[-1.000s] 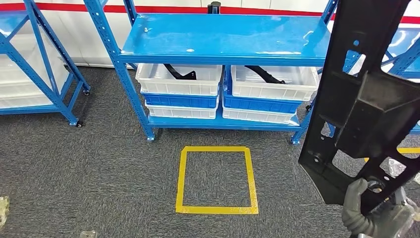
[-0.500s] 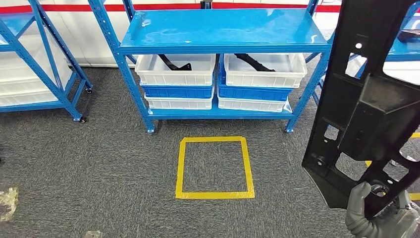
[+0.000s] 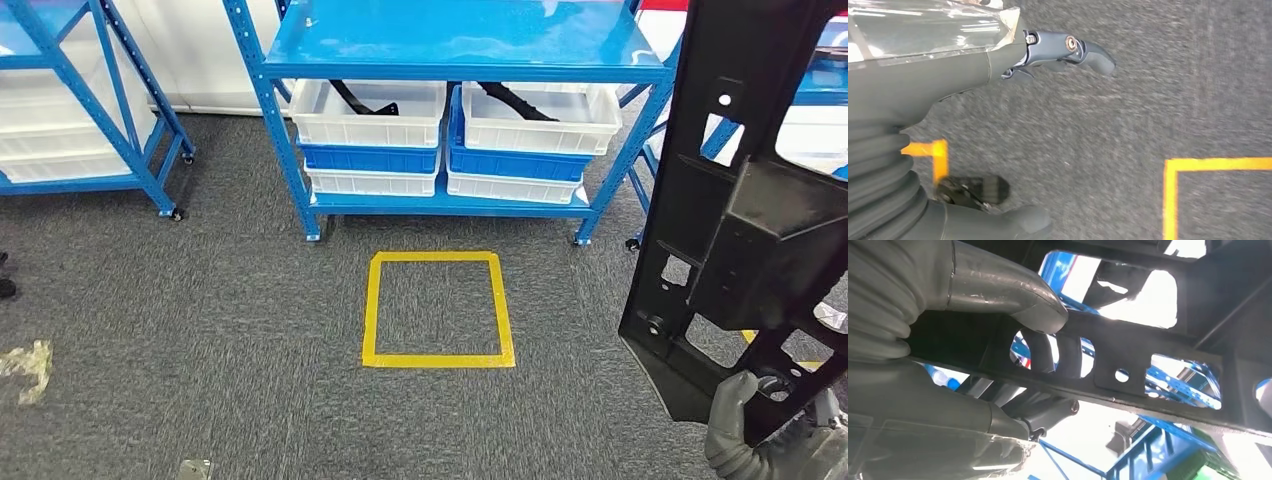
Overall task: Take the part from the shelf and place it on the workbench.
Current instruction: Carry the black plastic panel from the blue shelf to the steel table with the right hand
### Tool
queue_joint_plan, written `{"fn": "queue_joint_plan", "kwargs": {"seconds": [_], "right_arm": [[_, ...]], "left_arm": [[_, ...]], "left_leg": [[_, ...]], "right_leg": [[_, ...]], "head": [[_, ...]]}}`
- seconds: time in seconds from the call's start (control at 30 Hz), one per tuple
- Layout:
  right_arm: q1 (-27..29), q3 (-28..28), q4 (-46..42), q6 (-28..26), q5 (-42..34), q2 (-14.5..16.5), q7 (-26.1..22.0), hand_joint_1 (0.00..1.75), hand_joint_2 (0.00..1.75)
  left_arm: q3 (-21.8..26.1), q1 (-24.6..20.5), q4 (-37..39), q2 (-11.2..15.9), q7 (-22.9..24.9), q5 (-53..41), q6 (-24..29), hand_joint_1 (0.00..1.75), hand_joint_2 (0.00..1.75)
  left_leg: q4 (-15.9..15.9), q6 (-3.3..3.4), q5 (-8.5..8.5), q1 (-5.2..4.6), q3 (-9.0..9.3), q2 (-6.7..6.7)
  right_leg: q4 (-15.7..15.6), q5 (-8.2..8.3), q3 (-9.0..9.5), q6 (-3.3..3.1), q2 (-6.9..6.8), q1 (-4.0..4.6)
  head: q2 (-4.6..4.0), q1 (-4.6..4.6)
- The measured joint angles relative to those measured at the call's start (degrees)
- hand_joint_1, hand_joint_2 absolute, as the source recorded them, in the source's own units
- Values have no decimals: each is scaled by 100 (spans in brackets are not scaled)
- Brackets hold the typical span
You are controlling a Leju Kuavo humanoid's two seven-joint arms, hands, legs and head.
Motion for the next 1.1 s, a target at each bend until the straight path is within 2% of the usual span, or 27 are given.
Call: {"fn": "queue_joint_plan", "kwargs": {"seconds": [0.07, 0.1, 0.13, 0.17, 0.2, 0.23, 0.3, 0.33, 0.37, 0.4, 0.43, 0.47, 0.5, 0.57, 0.6, 0.63, 0.67, 0.7, 0.73, 0.77, 0.8, 0.83, 0.87, 0.93, 0.97, 1.03, 1.1], "right_arm": [[12, -18, 0, 0, -8, -4, -4, 175, 175], [13, -22, 0, 0, -10, -4, -5, 175, 175], [15, -25, 0, 0, -12, -4, -5, 175, 175], [18, -28, 0, 0, -11, -4, -5, 175, 175], [19, -31, 0, 0, -12, -4, -5, 175, 175], [15, -32, 0, 0, -10, -4, -5, 175, 175], [-3, -32, -5, 0, 2, -3, -2, 175, 175], [-14, -32, -9, 0, 11, -1, -1, 175, 175], [-21, -32, -13, 0, 20, 0, 1, 175, 175], [-24, -32, -15, 0, 23, 3, 1, 175, 175], [-26, -32, -15, 0, 26, 6, 1, 175, 175], [-27, -31, -16, 0, 28, 11, 1, 175, 175], [-27, -31, -19, 0, 28, 17, 1, 175, 175], [-28, -30, -25, 0, 34, 28, 3, 175, 175], [-29, -30, -26, 0, 41, 31, 10, 175, 175], [-30, -30, -26, 0, 49, 33, 20, 175, 175], [-31, -30, -26, 0, 58, 34, 31, 175, 175], [-32, -30, -26, 0, 64, 33, 44, 175, 175], [-34, -29, -26, 0, 66, 31, 58, 175, 175], [-35, -28, -26, 0, 67, 28, 73, 175, 175], [-42, -27, -26, 0, 70, 22, 87, 175, 175], [-55, -26, -26, 0, 76, 14, 100, 175, 175], [-71, -24, -26, 0, 89, 7, 110, 175, 175], [-102, -16, -26, 0, 139, -11, 134, 175, 175], [-108, -11, -25, 0, 162, -20, 148, 175, 175], [-112, -2, -24, 0, 190, -43, 170, 175, 175], [-115, 7, -19, 0, 198, -58, 187, 175, 175]], "left_arm": [[-36, -2, 5, 20, 3, 16, 14, 0, 175], [-54, -2, 11, 23, 3, 19, 19, 0, 175], [-73, -2, 21, 24, 3, 21, 23, 0, 175], [-91, -2, 32, 24, 4, 22, 26, 0, 175], [-107, -1, 42, 24, 5, 25, 27, 0, 175], [-123, -2, 49, 25, 7, 33, 30, 0, 175], [-147, -4, 54, 26, 7, 53, 38, 0, 175], [-156, -8, 55, 28, 7, 61, 41, 0, 175], [-162, -10, 56, 29, 8, 64, 44, 0, 175], [-164, -9, 60, 32, 8, 67, 46, 0, 175], [-165, -4, 65, 37, 11, 69, 48, 0, 175], [-166, 3, 71, 40, 13, 71, 49, 0, 175], [-168, 9, 78, 43, 15, 72, 50, 0, 175], [-179, 10, 85, 45, 18, 74, 53, 0, 175], [-190, 8, 86, 45, 20, 84, 60, 0, 175], [-205, 6, 87, 46, 24, 99, 70, 0, 175], [-226, 3, 87, 46, 30, 125, 82, 0, 175], [-248, 1, 87, 46, 37, 158, 95, 0, 175], [-269, -5, 87, 46, 43, 201, 108, 0, 175], [-290, -13, 85, 46, 48, 250, 124, 0, 175], [-309, -23, 82, 47, 52, 300, 140, 0, 175], [-331, -32, 78, 46, 55, 344, 157, 0, 175], [-355, -37, 74, 46, 61, 375, 169, 0, 175], [-402, -29, 71, 43, 76, 416, 185, 0, 175], [-421, -21, 70, 45, 85, 432, 190, 0, 175], [-447, -11, 68, 50, 99, 462, 199, 0, 175], [-469, -2, 67, 56, 107, 478, 202, 0, 175]], "left_leg": [[4, 47, 163, -21, -193, 24], [7, 44, 246, -30, -295, 34], [12, 39, 330, -36, -390, 45], [19, 28, 414, -38, -490, 54], [27, 11, 496, -36, -585, 60], [40, -12, 575, -33, -666, 64], [72, -75, 714, -48, -789, 63], [75, -108, 783, -57, -816, 64], [67, -140, 851, -63, -831, 65], [52, -173, 911, -57, -846, 66], [65, -207, 884, -43, -870, 57], [157, -242, 722, -27, -907, 48], [353, -274, 447, -12, -961, 37], [1053, -325, -216, 11, -1083, 18], [1426, -342, -388, 21, -1118, 10], [1696, -354, -406, 30, -1103, 4], [1786, -357, -291, 38, -1006, 1], [1679, -354, -121, 45, -817, 1], [1392, -348, 7, 53, -535, 0], [965, -335, 14, 52, -187, -4], [546, -314, -69, 46, 121, -11], [209, -288, -189, 33, 330, -18], [-5, -250, -288, 9, 429, -25], [-113, -146, -283, -13, 375, -16], [-124, -83, -239, -14, 334, -6], [-137, 4, -134, -9, 238, 24], [-131, 28, -44, -20, 123, 40]], "right_leg": [[670, -530, -139, -78, 16, 5], [999, -661, -154, -67, 21, 8], [1214, -661, -106, -22, 26, 10], [1257, -556, 18, 41, 29, 10], [1101, -413, 230, 99, 30, 10], [759, -321, 541, 129, 32, 9], [-209, -434, 1242, 82, 37, 40], [-555, -545, 1458, 35, 42, 60], [-739, -619, 1548, -11, 46, 85], [-749, -614, 1504, -57, 48, 74], [-723, -558, 1445, -99, 42, 56], [-713, -492, 1381, -160, 33, 38], [-713, -414, 1306, -216, 21, 18], [-706, -260, 1138, -287, 2, 35], [-696, -184, 1044, -294, -4, 49], [-679, -112, 944, -291, -7, 60], [-655, -48, 838, -280, -7, 66], [-621, 10, 731, -263, -6, 68], [-578, 58, 637, -241, -2, 67], [-528, 96, 553, -216, 1, 76], [-486, 130, 495, -185, -4, 85], [-454, 162, 453, -146, -12, 94], [-438, 201, 417, -104, -22, 97], [-409, 256, 338, -30, -32, 86], [-321, 204, 270, -23, -27, 78], [218, -132, 32, -62, -3, 67], [982, -523, -219, -87, 16, 65]], "head": [[0, 15], [0, 14], [0, 13], [0, 13], [0, 13], [0, 15], [0, 18], [0, 15], [0, 12], [0, 7], [0, 0], [0, -3], [0, -11], [0, -17], [0, -19], [0, -17], [0, -19], [0, -20], [0, -22], [0, -24], [0, -18], [0, -16], [0, -10], [0, -6], [0, 4], [0, 27], [0, 45]]}}
